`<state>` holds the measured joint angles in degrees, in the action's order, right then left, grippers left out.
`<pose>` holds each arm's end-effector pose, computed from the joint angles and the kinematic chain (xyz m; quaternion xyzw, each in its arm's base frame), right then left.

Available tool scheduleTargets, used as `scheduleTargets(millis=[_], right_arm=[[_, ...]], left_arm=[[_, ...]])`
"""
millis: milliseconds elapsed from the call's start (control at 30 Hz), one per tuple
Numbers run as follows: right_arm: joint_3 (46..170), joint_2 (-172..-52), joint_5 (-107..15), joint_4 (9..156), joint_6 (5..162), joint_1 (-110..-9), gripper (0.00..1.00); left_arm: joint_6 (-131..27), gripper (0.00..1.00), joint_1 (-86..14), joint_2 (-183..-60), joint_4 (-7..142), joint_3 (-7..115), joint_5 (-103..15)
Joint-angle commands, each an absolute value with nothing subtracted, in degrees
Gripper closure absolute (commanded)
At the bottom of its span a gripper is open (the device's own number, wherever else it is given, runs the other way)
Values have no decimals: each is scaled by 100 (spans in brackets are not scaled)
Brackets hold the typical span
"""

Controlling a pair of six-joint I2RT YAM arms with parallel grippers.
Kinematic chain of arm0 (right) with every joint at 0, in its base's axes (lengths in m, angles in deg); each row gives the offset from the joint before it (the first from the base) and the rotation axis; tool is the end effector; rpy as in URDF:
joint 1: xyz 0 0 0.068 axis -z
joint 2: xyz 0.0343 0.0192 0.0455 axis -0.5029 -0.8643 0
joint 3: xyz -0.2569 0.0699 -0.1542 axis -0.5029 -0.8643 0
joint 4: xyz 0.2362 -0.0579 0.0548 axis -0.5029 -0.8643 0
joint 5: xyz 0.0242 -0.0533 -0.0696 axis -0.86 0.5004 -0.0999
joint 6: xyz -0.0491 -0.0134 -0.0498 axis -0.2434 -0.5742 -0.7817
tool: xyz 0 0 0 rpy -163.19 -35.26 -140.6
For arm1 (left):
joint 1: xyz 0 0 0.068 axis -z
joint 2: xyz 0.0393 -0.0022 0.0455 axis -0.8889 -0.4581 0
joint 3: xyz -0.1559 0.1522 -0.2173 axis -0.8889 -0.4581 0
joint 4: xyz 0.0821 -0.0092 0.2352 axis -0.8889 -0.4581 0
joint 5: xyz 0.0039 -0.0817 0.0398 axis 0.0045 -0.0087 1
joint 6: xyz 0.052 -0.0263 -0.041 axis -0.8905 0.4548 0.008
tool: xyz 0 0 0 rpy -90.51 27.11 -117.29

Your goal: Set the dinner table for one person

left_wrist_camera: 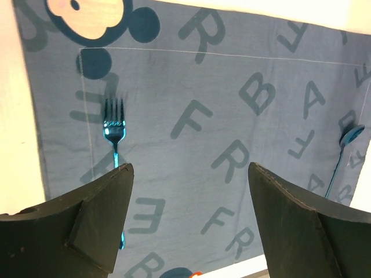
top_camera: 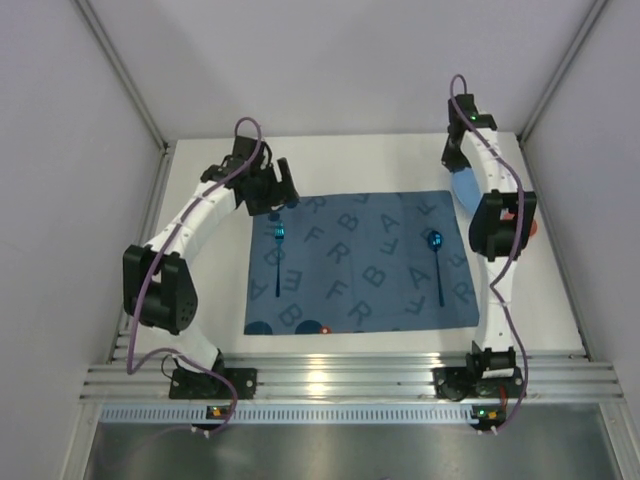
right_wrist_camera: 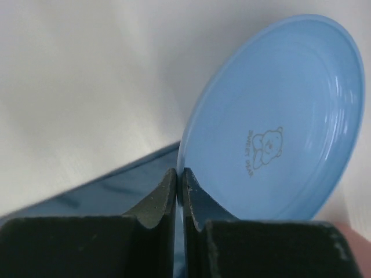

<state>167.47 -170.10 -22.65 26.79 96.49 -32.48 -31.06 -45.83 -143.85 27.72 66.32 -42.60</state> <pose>0.5476 0.0060 0.2406 0.1781 0.9412 -0.0802 0.2756 0.3639 -0.1181 0.3152 -0.1043 0.9335 -0.1922 0.2842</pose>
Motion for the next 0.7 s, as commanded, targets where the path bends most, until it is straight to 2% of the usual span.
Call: scheduleTargets(millis=[0, 167, 267, 367, 467, 667], right_arm=[[16565, -15762, -2074, 2429, 9664, -4185, 100], [15645, -14778, -2152, 2103, 10024, -5399, 100], [15100, -14381, -2398, 2059, 10358, -6373, 100], [14581, -14214, -2697, 2085, 10745, -6806, 100], [14254, -14318, -2961, 2243, 10939, -7246, 100], [14350, -15073, -3778, 2419, 11062, -7853, 100]], left_arm=[[-3298, 15, -4718, -13766, 2813, 6492, -4237], [-3456, 13, -4797, -13125, 2831, 6009, -3299], [-3544, 12, -4850, -12721, 2936, 5578, -3155], [-3501, 11, -4903, -12386, 2998, 5174, -3146], [-3448, 10, -4920, -12087, 3059, 4840, -3155], [-3536, 10, -4955, -11718, 3024, 4523, -3172]])
